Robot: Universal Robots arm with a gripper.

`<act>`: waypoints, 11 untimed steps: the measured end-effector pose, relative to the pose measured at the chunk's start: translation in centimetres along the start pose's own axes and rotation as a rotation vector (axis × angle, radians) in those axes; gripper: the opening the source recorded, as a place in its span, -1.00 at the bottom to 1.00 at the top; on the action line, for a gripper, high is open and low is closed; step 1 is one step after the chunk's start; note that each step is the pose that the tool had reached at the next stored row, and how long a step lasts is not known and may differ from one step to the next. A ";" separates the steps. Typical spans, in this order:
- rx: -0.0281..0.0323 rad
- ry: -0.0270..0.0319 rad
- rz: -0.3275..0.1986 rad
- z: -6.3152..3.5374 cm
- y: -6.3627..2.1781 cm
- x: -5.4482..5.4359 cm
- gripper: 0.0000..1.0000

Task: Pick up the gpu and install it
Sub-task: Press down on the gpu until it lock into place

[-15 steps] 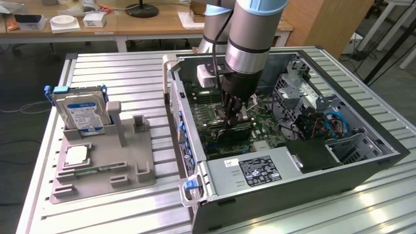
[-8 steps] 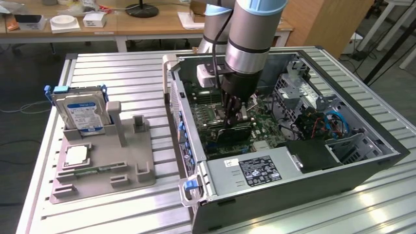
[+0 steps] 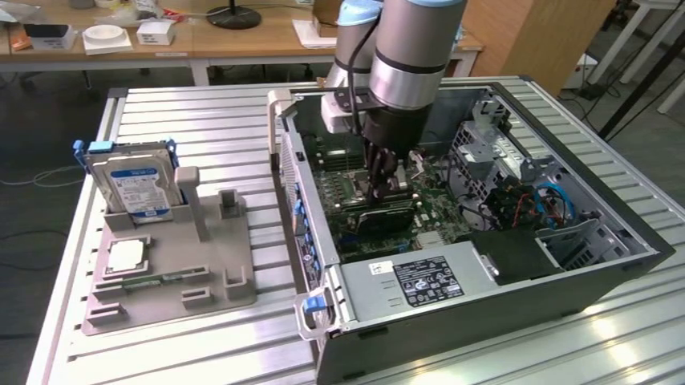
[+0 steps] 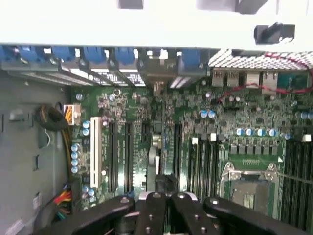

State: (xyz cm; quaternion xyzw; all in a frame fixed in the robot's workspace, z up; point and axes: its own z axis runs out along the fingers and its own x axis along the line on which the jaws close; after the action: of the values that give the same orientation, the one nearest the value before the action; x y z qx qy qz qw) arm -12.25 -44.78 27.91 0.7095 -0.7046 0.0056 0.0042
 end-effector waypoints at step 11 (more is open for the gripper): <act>-0.0020 0.0001 -0.001 -0.28 3.23 0.0 -0.79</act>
State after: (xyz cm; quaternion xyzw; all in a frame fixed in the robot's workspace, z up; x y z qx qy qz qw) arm -15.47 -44.75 28.18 0.7098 -0.7044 0.0049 0.0050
